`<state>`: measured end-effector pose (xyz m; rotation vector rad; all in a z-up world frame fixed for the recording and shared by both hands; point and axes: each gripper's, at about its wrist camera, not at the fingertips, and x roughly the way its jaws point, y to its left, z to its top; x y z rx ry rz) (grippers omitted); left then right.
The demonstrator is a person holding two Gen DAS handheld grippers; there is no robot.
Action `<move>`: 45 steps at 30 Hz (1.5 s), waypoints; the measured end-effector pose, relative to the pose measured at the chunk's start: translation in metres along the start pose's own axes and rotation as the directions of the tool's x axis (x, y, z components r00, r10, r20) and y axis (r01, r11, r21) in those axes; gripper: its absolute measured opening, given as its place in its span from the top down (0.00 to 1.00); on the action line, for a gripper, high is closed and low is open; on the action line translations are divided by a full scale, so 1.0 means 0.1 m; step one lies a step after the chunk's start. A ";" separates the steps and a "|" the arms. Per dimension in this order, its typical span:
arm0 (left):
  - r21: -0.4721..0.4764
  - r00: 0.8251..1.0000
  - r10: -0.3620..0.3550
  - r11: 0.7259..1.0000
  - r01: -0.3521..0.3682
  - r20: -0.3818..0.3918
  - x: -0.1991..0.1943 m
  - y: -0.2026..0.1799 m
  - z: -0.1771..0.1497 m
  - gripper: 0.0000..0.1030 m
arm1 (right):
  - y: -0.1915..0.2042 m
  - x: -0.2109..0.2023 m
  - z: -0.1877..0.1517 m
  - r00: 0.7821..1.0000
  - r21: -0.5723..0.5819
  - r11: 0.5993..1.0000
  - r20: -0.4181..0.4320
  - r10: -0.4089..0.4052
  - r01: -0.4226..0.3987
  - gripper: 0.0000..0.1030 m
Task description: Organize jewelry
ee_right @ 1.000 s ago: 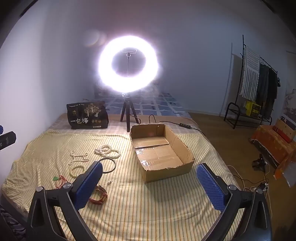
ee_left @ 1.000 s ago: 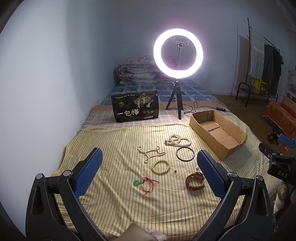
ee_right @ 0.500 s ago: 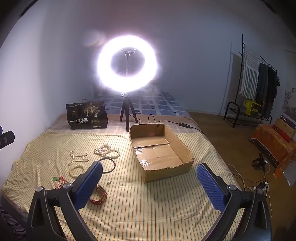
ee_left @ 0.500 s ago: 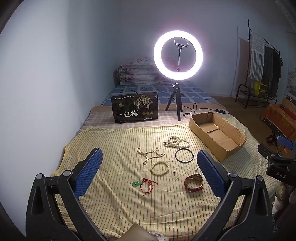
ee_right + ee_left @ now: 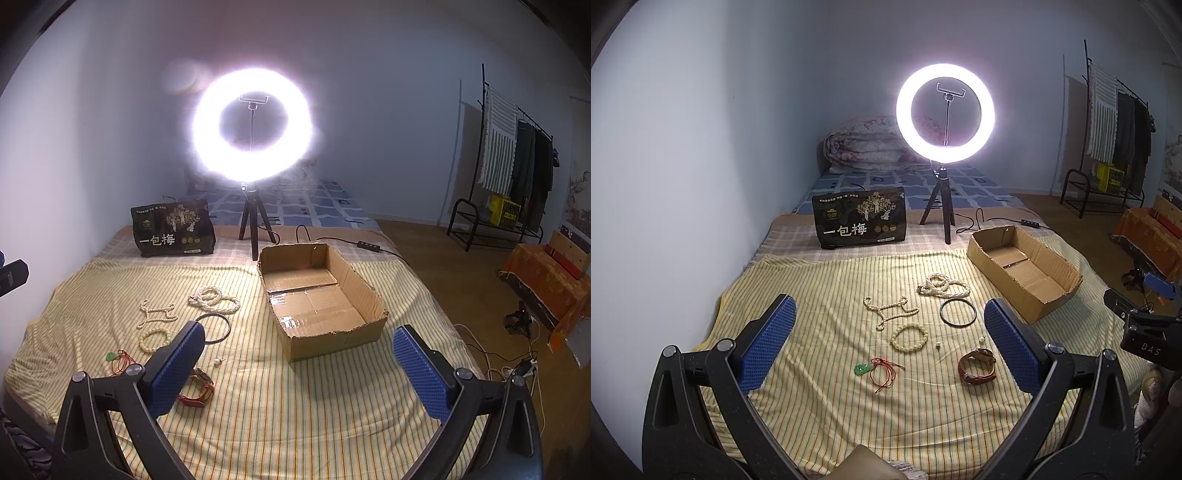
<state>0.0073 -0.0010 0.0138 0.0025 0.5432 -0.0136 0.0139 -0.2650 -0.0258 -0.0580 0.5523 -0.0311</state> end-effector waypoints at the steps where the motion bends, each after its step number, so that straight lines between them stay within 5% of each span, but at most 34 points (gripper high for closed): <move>1: -0.001 1.000 0.000 1.000 0.000 -0.001 0.01 0.00 0.01 0.00 | 0.01 0.00 0.01 1.000 0.000 1.000 -0.001 0.000 0.000 0.00; 45: 0.001 1.000 -0.006 1.000 0.006 0.001 -0.03 -0.09 -0.11 0.00 | 0.03 0.05 -0.05 0.999 -0.008 1.000 -0.034 0.012 -0.013 0.00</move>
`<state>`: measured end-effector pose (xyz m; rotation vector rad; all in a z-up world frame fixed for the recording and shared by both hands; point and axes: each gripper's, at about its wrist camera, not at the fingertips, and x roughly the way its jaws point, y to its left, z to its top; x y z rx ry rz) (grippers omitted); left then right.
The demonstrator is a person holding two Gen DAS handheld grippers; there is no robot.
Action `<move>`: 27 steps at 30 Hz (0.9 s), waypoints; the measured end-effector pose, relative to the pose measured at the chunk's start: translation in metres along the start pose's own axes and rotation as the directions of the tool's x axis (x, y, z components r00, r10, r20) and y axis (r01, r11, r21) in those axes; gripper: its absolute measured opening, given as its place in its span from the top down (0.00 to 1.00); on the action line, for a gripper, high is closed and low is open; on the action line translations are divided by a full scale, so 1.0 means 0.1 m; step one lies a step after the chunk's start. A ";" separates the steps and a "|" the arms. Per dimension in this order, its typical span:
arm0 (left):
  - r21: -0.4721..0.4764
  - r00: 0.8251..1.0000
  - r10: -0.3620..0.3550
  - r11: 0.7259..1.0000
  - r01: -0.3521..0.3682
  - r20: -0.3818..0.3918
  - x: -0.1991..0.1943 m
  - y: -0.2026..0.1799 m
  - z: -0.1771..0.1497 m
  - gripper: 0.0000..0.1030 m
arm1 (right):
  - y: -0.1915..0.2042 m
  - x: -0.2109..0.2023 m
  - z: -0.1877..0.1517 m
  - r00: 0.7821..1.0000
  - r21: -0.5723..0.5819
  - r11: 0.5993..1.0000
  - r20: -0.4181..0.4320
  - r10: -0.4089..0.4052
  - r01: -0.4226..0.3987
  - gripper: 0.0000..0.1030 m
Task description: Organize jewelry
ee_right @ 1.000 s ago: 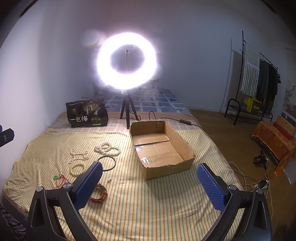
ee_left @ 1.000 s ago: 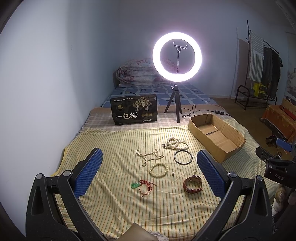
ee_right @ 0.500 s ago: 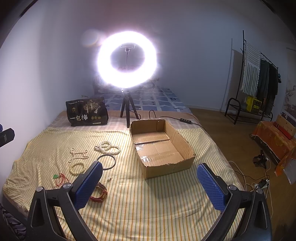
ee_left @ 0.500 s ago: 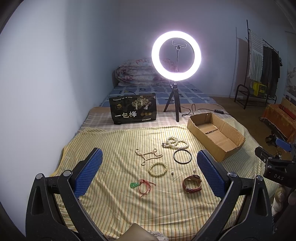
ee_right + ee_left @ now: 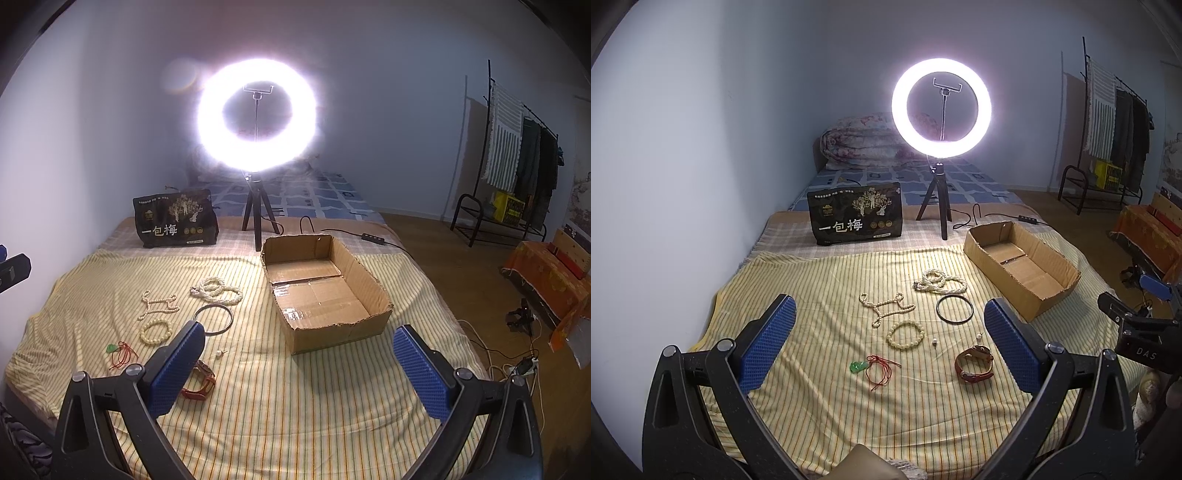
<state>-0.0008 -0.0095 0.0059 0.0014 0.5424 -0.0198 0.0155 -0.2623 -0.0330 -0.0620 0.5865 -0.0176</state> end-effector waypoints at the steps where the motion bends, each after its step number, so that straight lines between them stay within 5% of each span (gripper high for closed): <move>1: 0.000 1.000 0.000 1.000 0.000 -0.001 0.00 0.00 0.00 0.00 | 0.00 0.00 0.01 1.000 -0.001 1.000 -0.002 0.000 0.000 0.00; 16: 0.044 0.996 -0.004 0.999 0.008 -0.089 0.18 0.06 -0.15 0.00 | 0.06 0.11 0.02 0.998 -0.026 0.999 -0.061 0.021 -0.023 0.00; 27: 0.086 0.958 -0.013 0.995 0.039 -0.285 0.57 0.30 -0.27 0.00 | 0.10 0.48 -0.02 0.972 -0.059 0.994 -0.221 0.080 -0.096 0.00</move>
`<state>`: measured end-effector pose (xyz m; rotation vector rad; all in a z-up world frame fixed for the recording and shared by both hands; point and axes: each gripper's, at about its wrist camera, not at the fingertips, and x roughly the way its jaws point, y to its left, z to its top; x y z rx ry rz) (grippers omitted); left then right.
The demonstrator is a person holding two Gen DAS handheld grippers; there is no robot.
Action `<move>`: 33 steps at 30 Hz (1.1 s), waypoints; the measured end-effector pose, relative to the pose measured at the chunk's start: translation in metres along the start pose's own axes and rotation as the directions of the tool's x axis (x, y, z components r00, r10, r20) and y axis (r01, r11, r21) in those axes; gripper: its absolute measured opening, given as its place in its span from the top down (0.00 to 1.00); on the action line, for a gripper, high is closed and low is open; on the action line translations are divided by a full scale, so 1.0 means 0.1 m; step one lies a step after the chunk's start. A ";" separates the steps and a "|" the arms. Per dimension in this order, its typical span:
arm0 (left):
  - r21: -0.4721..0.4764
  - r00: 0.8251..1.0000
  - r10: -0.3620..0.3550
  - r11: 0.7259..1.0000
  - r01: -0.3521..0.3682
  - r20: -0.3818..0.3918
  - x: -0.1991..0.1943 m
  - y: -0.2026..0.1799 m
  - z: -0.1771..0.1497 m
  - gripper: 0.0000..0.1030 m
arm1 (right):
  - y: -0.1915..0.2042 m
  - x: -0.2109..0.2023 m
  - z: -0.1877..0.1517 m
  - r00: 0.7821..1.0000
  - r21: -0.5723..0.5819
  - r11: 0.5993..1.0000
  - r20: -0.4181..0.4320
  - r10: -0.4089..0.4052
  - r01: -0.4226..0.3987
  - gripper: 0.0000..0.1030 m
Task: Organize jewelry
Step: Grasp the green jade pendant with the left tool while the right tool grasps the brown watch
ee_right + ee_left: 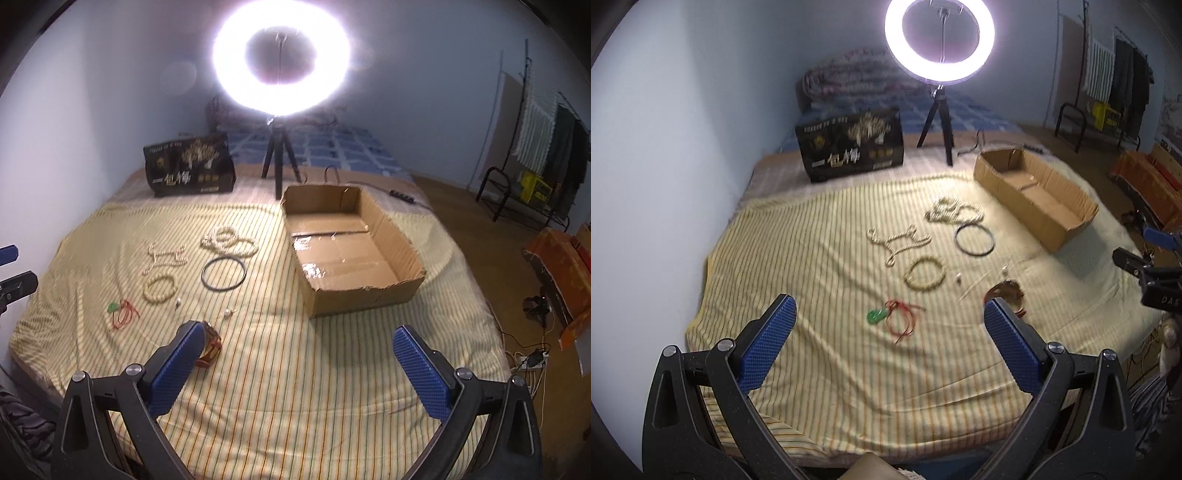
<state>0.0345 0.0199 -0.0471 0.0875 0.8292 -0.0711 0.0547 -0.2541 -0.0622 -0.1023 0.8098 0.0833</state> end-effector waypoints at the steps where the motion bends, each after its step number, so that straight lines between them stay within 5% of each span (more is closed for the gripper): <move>1: 0.004 1.000 -0.002 1.000 0.002 -0.019 0.05 0.03 0.00 0.00 | 0.01 0.04 0.01 1.000 -0.009 1.000 -0.013 0.006 -0.007 0.00; 5: -0.031 0.992 -0.061 0.998 0.058 -0.114 0.33 0.16 -0.08 0.00 | 0.11 0.21 0.03 0.998 -0.065 0.998 -0.056 0.009 -0.013 0.00; 10: -0.016 0.974 -0.092 0.996 0.091 -0.207 0.58 0.16 -0.28 0.16 | 0.36 0.42 0.00 0.994 -0.187 0.979 -0.082 0.072 -0.087 0.00; 14: -0.013 0.961 -0.099 0.995 0.099 -0.257 0.79 0.12 -0.31 0.27 | 0.56 0.62 -0.04 0.984 -0.258 0.956 -0.143 0.105 -0.139 0.12; 24: -0.104 0.930 -0.154 0.987 0.126 -0.334 1.36 0.29 -0.14 0.57 | 0.61 1.04 -0.07 0.921 -0.133 0.947 -0.305 0.241 -0.291 0.36; 33: -0.156 0.895 -0.191 0.978 0.138 -0.404 1.76 0.29 -0.09 0.57 | 0.64 1.22 -0.06 0.895 -0.080 0.943 -0.348 0.277 -0.323 0.51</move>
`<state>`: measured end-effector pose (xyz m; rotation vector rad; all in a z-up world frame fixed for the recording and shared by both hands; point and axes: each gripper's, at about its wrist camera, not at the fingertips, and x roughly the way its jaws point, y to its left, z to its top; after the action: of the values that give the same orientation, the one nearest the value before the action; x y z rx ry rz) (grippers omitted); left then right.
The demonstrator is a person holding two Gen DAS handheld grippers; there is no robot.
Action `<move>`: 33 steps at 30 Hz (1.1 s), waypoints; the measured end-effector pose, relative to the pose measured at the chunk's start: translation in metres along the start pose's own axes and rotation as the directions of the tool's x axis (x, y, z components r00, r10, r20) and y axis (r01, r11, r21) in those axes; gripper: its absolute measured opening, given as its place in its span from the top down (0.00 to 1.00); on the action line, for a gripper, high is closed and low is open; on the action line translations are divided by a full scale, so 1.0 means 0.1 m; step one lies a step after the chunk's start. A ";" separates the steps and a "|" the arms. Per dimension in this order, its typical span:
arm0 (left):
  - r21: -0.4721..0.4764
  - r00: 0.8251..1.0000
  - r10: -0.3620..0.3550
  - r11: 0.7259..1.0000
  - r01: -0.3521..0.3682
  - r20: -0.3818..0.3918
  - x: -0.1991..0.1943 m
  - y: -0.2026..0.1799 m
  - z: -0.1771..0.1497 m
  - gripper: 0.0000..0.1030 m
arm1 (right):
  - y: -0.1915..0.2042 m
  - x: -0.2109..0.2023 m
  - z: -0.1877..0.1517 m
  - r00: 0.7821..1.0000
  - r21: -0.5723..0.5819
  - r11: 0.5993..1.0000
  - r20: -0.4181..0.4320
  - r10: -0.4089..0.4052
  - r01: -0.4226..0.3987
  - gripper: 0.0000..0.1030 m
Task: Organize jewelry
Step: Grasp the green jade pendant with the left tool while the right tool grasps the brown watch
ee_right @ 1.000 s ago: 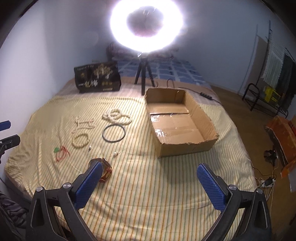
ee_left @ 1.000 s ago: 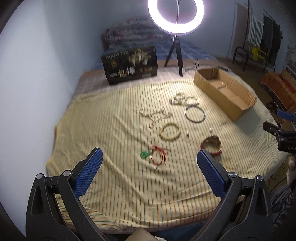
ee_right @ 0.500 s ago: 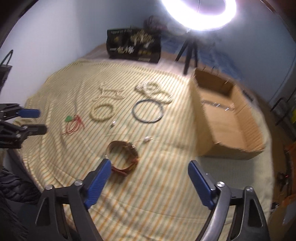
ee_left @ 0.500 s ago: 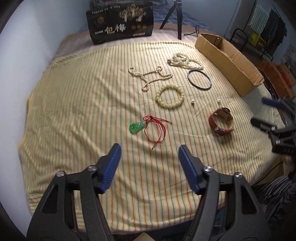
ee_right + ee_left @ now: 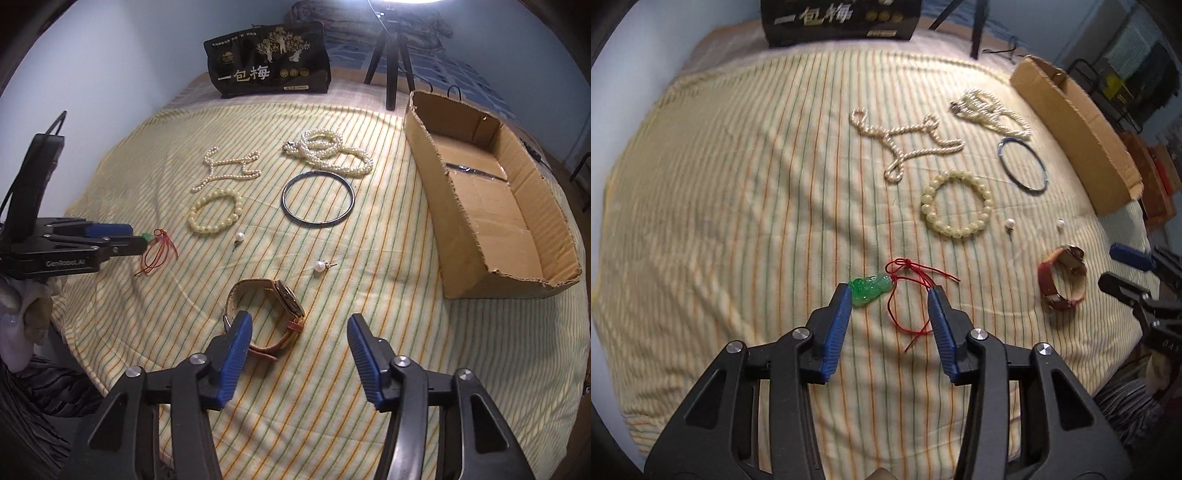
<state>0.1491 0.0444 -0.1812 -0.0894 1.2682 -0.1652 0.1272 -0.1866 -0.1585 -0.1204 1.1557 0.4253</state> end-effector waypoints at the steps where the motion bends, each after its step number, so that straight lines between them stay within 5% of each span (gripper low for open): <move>1: -0.020 1.000 0.007 1.000 -0.007 -0.003 0.02 0.03 0.02 0.57 | -0.01 0.02 0.00 1.000 0.009 1.000 -0.006 0.005 -0.005 0.52; 12: -0.131 0.996 0.032 0.990 -0.042 -0.077 0.20 0.11 0.10 0.57 | -0.05 0.18 0.05 0.997 0.061 0.997 -0.057 0.046 -0.042 0.59; 33: -0.205 0.998 0.032 0.978 -0.044 -0.062 0.15 0.21 0.08 0.69 | -0.02 0.40 0.03 0.991 0.095 0.993 -0.109 0.077 -0.067 0.75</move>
<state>0.1631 0.0619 -0.1966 -0.2403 1.3423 -0.0020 0.1440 -0.1774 -0.1935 -0.0231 1.2911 0.4333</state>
